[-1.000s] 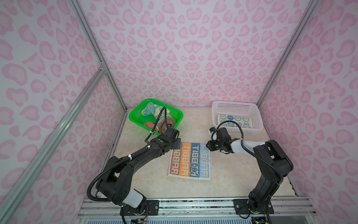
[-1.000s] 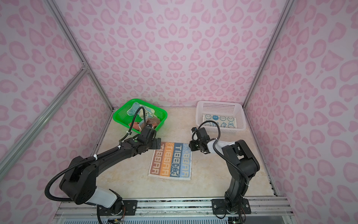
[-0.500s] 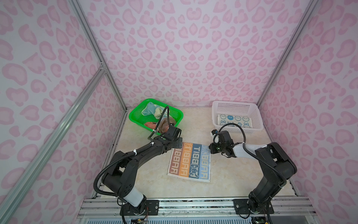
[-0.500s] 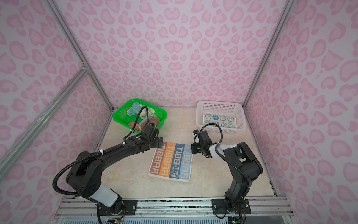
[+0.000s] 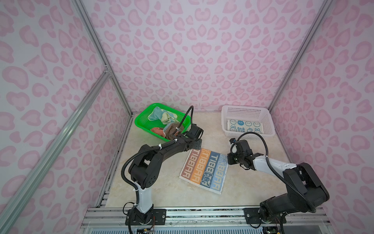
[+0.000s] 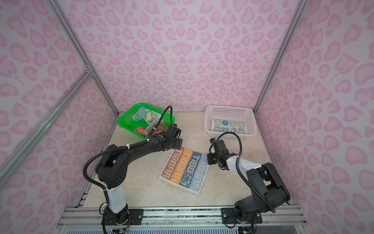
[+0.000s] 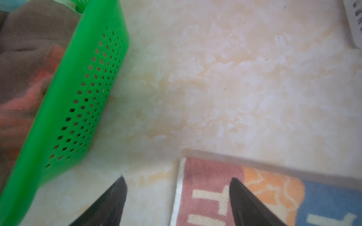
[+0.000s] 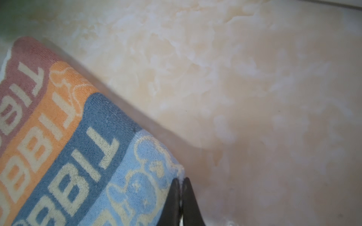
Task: Fold and stack the towels
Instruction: 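Grasp the folded towel's far corners with both grippers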
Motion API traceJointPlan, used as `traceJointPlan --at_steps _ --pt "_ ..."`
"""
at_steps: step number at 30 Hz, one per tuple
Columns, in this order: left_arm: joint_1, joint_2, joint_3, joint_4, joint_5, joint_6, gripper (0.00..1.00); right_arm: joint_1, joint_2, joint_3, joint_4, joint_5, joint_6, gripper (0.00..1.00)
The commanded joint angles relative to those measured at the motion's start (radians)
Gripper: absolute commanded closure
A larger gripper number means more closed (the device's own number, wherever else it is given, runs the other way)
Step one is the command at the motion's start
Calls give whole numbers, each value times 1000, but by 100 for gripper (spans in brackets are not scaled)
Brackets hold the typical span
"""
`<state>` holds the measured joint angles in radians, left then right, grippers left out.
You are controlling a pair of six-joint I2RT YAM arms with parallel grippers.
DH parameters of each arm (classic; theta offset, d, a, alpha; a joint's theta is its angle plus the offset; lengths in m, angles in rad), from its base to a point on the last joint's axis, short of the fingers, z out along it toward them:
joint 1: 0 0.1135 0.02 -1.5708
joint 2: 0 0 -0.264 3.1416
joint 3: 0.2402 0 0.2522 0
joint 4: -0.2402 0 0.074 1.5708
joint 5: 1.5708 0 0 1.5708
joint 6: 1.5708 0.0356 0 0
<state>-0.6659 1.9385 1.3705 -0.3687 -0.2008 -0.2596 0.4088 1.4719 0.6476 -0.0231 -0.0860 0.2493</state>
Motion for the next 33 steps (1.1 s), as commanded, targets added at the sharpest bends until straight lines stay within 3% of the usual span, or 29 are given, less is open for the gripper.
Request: traceJointPlan --at_steps 1,12,23,30,33 --pt "2 68 67 -68 9 -24 23 -12 -10 -14 -19 5 -8 100" --pt "2 214 218 -139 67 -75 46 -13 6 -17 -9 -3 -11 100" --pt "2 237 223 -187 110 -110 60 -12 22 -17 12 -15 -1 100" --pt "2 271 242 -184 135 -115 96 -13 16 -25 18 -17 0 100" --pt "4 274 239 -175 134 -116 98 -13 15 -29 21 -14 4 100"
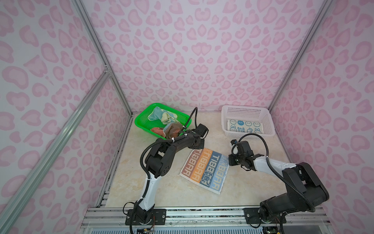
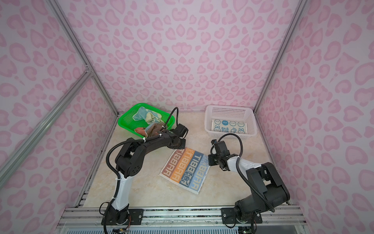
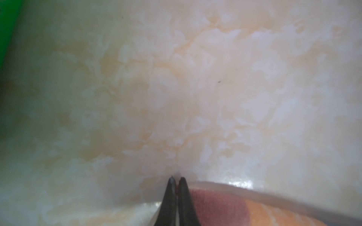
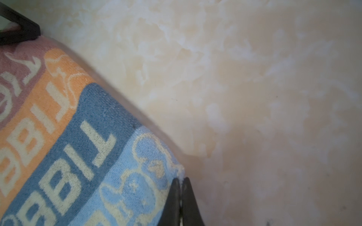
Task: Fold and stack the towels
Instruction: 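Grasp the folded towel's far corners with both grippers, then fold the grasped edge over toward the robot with both grippers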
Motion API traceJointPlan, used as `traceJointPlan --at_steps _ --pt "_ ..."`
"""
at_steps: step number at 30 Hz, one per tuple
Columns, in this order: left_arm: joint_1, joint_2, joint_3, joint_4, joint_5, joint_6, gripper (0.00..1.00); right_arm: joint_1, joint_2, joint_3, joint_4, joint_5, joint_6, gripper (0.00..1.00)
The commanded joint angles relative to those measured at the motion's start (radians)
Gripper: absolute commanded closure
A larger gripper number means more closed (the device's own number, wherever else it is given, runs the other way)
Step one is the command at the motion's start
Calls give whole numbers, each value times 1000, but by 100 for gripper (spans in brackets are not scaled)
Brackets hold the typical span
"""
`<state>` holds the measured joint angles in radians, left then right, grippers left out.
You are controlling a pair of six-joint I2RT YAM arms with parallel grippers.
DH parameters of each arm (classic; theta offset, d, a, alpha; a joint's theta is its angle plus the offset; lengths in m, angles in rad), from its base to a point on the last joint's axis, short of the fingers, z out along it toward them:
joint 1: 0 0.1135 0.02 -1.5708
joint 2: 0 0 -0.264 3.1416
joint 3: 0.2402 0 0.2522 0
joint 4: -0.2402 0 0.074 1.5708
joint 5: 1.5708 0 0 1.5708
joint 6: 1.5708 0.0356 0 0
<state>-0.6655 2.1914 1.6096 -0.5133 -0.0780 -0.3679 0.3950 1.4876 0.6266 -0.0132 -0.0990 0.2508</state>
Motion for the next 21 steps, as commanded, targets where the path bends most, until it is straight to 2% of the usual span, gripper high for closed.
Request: traceJointPlan --at_steps 1,4,12,17,21 --pt "4 18 -6 -27 7 -8 98 2 0 -8 12 -1 2 100" --pt "3 -12 -36 8 -17 -7 98 1 -2 -8 20 4 2 100" --pt "3 -198 -151 221 -88 29 98 -27 -28 45 21 -26 -22 100" --pt "13 -231 -124 276 -111 65 98 -49 -28 114 9 -39 -56 100" --pt "40 -275 -192 380 -93 57 98 -62 -34 162 -5 -71 -83 100"
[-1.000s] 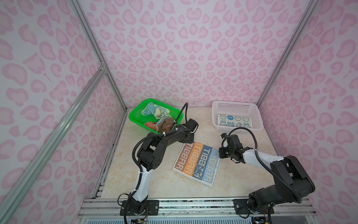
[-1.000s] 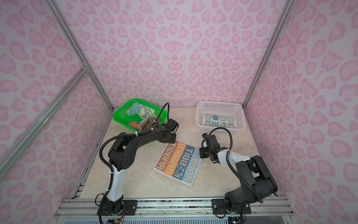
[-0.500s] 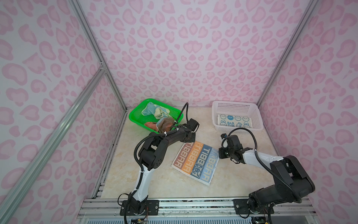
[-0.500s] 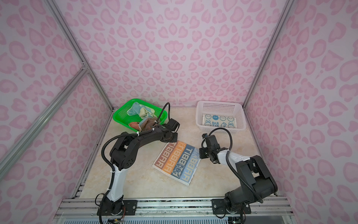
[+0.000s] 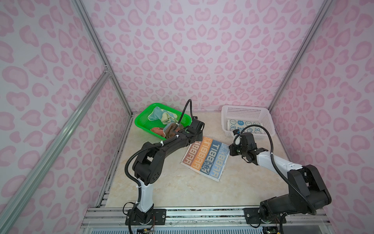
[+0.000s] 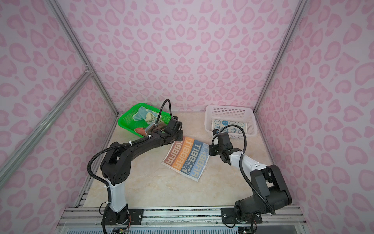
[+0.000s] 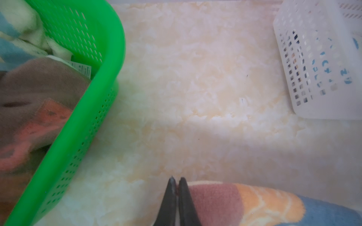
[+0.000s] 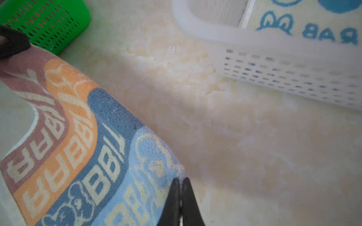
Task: Fold and stack the towels
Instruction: 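Fold the grasped edge over toward the robot with both grippers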
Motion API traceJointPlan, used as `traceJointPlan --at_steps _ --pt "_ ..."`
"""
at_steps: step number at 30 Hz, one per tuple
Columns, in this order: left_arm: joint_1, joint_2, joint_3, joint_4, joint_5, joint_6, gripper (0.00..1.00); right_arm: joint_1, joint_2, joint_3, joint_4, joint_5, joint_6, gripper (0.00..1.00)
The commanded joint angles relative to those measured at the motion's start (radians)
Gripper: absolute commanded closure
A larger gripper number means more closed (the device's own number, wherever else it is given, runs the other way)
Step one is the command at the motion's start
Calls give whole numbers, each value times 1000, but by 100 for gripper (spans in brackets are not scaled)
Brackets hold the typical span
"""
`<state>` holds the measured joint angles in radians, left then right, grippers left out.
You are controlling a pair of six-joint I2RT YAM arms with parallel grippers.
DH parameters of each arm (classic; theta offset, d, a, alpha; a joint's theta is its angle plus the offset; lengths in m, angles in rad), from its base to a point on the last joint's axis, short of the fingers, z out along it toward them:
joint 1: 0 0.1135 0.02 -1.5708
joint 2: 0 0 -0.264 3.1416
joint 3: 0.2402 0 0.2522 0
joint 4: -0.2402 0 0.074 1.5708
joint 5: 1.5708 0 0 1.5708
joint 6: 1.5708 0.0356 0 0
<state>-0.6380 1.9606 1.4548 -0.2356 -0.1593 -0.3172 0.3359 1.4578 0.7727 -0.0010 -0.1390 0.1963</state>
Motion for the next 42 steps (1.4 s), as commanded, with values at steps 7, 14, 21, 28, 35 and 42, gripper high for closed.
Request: traceJointPlan --at_steps 7,14,21,28,35,42 --pt "25 -174 -227 231 37 5 98 11 -74 -24 -39 -151 -45 100" --pt "23 -310 -392 242 62 1 98 107 -209 -136 -112 -147 -40 100" --pt "-1 -444 -516 218 67 5 98 201 -378 -222 -198 -100 6 100" --pt "-47 -489 -617 211 -12 -15 98 287 -460 -314 -180 -72 86 100" --pt "-52 -448 -666 237 -60 -46 75 359 -403 -379 -84 -72 169 97" --pt "-57 -497 -680 224 -119 -39 46 385 -435 -369 -160 -121 172 68"
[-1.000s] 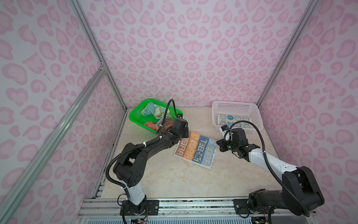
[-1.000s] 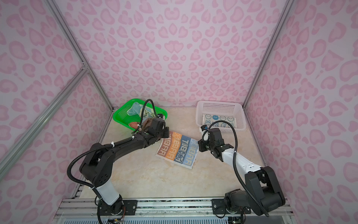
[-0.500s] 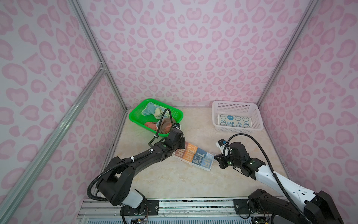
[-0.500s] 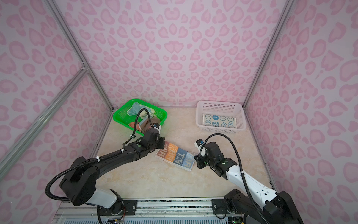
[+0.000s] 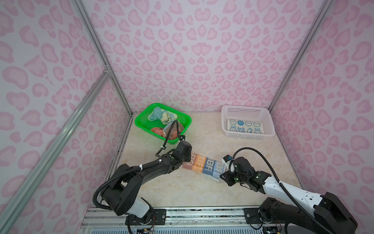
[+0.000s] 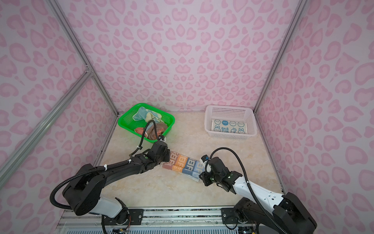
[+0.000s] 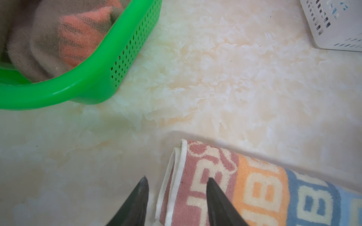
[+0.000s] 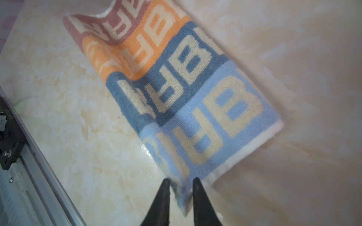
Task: Fold and stack the towels
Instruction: 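Fold the grasped edge over toward the robot with both grippers, then grasp the folded towel with the right gripper while the left gripper releases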
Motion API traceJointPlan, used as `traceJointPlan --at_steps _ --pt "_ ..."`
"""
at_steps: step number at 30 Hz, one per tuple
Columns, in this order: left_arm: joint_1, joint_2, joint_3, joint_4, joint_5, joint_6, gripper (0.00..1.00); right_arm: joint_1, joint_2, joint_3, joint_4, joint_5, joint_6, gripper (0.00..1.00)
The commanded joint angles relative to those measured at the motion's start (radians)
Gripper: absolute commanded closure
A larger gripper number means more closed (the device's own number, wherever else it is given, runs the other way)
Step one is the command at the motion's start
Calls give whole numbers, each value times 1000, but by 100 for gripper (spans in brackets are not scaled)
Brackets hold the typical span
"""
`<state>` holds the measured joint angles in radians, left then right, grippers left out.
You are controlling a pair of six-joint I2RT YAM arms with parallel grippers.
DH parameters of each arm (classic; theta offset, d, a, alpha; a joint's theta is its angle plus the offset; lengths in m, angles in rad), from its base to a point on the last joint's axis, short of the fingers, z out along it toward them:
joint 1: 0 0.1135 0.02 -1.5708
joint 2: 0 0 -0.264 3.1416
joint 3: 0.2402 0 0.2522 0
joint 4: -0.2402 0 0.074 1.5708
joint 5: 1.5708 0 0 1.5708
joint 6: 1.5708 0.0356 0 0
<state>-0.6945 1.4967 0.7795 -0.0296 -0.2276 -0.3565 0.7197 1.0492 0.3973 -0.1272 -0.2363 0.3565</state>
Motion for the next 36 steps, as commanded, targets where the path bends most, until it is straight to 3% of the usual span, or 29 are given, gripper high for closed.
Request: traceJointPlan --at_steps 1,7,11,16,19,28,36 --pt "-1 -45 -4 11 -53 3 45 1 -47 12 -55 -21 12 66" --pt "-7 -100 30 -18 -25 13 43 1 -165 12 -27 55 56 57" --pt "-34 -85 65 -21 26 13 42 0 -132 12 2 92 137 57" --pt "-69 -5 99 -19 84 13 42 -13 -71 -53 81 137 293 40" --pt "-71 45 92 -6 104 -19 42 -31 -28 -101 185 112 372 37" --pt "-71 83 23 50 172 -93 43 -32 116 -98 296 107 404 36" --pt "-69 140 -15 108 158 -106 44 -28 330 -72 457 72 418 48"
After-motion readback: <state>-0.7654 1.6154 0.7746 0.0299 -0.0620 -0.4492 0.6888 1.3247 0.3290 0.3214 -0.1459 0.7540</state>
